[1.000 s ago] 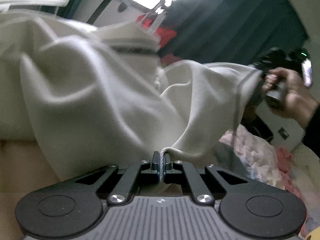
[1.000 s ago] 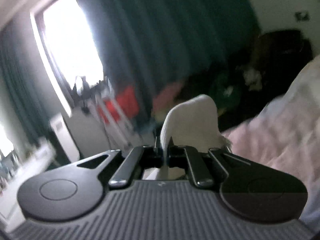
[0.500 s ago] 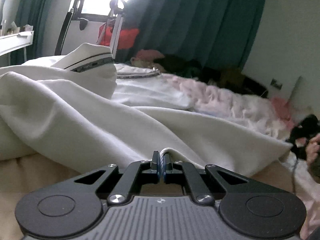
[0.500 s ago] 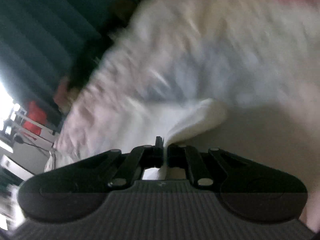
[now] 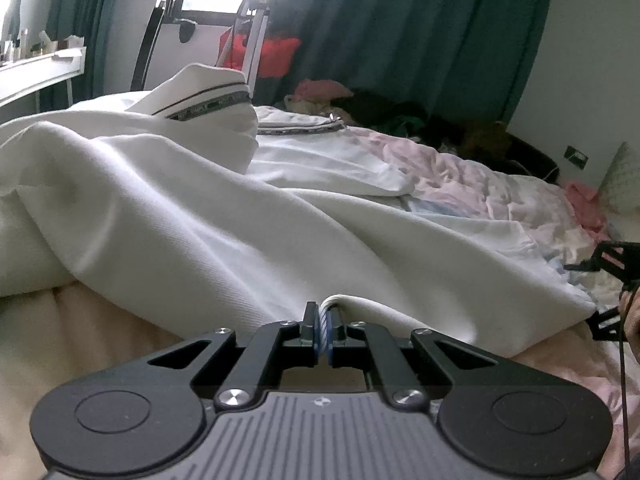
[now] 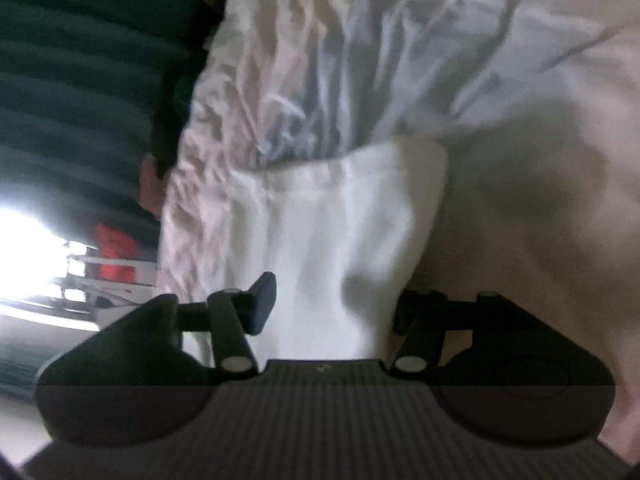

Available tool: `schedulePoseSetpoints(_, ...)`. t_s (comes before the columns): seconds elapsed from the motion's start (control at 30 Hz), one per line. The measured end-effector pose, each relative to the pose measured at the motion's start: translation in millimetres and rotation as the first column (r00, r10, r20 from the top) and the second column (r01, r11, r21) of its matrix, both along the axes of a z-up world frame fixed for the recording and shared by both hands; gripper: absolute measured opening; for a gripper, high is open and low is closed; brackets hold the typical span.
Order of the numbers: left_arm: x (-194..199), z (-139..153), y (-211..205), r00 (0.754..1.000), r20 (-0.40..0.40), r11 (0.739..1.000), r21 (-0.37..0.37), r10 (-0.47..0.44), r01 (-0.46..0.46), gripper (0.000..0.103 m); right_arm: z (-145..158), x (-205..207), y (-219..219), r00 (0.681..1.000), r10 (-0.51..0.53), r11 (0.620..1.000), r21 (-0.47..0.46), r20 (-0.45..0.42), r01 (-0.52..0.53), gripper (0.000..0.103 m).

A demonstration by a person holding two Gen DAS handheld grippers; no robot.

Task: Fold clothes

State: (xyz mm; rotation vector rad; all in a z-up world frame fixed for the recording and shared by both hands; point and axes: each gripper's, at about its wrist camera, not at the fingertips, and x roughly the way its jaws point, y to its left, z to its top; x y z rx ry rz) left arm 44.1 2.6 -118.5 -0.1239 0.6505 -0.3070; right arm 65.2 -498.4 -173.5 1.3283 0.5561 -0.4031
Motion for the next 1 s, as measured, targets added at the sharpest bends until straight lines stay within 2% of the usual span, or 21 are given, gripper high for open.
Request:
schedulePoseSetpoints(0.07,0,0,-1,1.000,0.003,1.000,0.005,0.001,-0.001,0.004,-6,4,-6,1.000,-0.017,1.000,0.009,0.025,0.017,0.058)
schedulePoseSetpoints(0.13,1,0,-1,1.000,0.003,1.000,0.005,0.002,-0.002,0.004,-13,7,-12,0.999,-0.052,0.999,0.006,0.012,0.052,0.048)
schedulePoseSetpoints(0.2,2,0,-1,1.000,0.003,1.000,0.004,0.002,-0.002,0.004,-19,7,-14,0.995,-0.100,0.995,-0.008,-0.023,0.099,0.026)
schedulePoseSetpoints(0.27,2,0,0,1.000,0.006,1.000,-0.004,0.001,-0.001,0.004,-24,8,-16,0.992,-0.118,0.993,-0.003,-0.035,0.118,0.014)
schedulePoseSetpoints(0.33,3,2,-1,1.000,0.017,1.000,-0.010,-0.011,0.011,0.004,-25,9,-18,0.991,-0.131,0.991,0.011,-0.009,0.131,0.006)
schedulePoseSetpoints(0.43,5,7,-2,0.996,0.059,0.998,-0.028,-0.063,0.065,0.004,-9,5,-21,0.989,-0.137,0.990,-0.035,0.050,0.139,0.006)
schedulePoseSetpoints(0.53,6,7,-1,0.995,0.048,0.994,-0.062,-0.088,0.091,0.004,14,-9,-26,0.973,-0.173,0.976,-0.104,0.151,0.190,0.005)
schedulePoseSetpoints(0.63,8,6,0,0.993,0.038,0.989,-0.096,-0.113,0.116,0.005,24,-21,-33,0.961,-0.222,0.956,-0.159,0.165,0.248,0.005)
schedulePoseSetpoints(0.67,8,6,0,0.992,0.035,0.986,-0.108,-0.121,0.124,0.006,24,-23,-35,0.960,-0.233,0.951,-0.169,0.154,0.258,0.005)
schedulePoseSetpoints(0.7,9,6,1,0.991,0.032,0.984,-0.119,-0.130,0.133,0.006,17,-22,-38,0.967,-0.233,0.955,-0.163,0.107,0.248,0.005)
schedulePoseSetpoints(0.8,8,5,2,0.991,0.013,0.981,-0.136,-0.137,0.137,0.014,-3,-20,-46,0.973,-0.228,0.965,-0.138,-0.026,0.222,0.006)
schedulePoseSetpoints(0.87,10,5,7,0.991,-0.041,0.979,-0.167,-0.127,0.119,0.027,-15,-23,-50,0.971,-0.230,0.970,-0.095,-0.063,0.224,0.006)
schedulePoseSetpoints(0.93,10,5,21,0.987,-0.119,0.973,-0.218,-0.106,0.078,0.055,-13,-22,-49,0.972,-0.226,0.970,-0.105,-0.064,0.219,0.006)
schedulePoseSetpoints(1.0,12,3,42,0.974,-0.214,0.961,-0.277,-0.071,0.009,0.061,-7,-23,-47,0.973,-0.225,0.967,-0.136,-0.052,0.216,0.006)
